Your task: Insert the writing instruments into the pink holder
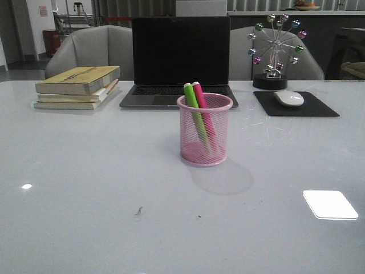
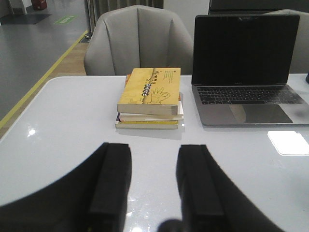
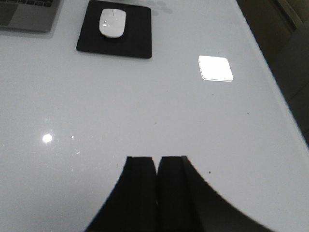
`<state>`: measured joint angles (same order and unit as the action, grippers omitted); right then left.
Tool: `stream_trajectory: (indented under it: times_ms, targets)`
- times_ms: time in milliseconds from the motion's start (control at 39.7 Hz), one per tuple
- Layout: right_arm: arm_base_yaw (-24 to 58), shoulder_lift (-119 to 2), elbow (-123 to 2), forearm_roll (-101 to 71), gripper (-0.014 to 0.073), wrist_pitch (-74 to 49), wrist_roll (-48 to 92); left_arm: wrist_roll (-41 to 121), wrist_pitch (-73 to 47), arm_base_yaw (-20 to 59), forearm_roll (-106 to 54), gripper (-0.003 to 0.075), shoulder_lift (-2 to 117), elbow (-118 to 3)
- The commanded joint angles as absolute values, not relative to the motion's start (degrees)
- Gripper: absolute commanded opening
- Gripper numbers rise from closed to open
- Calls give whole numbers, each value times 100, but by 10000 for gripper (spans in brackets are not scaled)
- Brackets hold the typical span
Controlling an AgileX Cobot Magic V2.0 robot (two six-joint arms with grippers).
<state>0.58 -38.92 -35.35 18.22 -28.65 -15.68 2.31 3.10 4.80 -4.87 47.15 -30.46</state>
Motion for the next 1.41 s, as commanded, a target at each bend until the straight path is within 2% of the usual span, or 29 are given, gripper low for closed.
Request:
stream_trajectory:
  times_ms: [0,302,856,1385]
  targets:
    - [37,-3617,-3682,1933,108,-2344,-1550,210,773,512,-544,312,4542,-3208]
    - [37,-2864,-3682,1933,66,-2693,-1550,210,768,512,-544,312,4402,-3208]
    - [37,-2819,-3682,1933,66,-2747,-1550,210,759,512,-544,312,4464,-3208]
    - [37,-2822,-3682,1973,66,-2786,-1539,210,759,512,-544,312,5511,-3208]
